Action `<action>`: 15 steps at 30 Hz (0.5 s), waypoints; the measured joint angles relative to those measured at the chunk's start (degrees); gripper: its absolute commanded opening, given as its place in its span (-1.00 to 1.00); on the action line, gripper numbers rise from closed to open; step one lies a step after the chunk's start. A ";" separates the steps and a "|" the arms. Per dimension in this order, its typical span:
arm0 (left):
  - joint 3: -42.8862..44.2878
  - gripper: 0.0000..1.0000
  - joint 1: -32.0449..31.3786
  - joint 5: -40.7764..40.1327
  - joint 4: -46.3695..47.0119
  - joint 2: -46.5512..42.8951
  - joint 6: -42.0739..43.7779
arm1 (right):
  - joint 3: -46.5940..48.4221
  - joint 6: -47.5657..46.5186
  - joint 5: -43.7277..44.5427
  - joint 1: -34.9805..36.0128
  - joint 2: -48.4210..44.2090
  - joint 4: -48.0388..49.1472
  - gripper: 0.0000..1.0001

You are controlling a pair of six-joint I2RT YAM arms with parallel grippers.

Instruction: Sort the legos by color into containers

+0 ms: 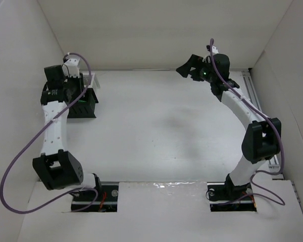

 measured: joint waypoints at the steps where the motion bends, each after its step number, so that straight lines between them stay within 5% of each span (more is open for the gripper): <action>1: -0.39 -0.94 2.01 -0.31 -0.31 1.36 -0.37 | 1.05 -0.24 -0.09 0.70 0.96 0.02 0.92; 15: -0.72 -0.80 6.40 0.46 -0.96 15.52 -2.73 | 5.53 -4.92 0.00 2.01 4.26 -2.67 0.97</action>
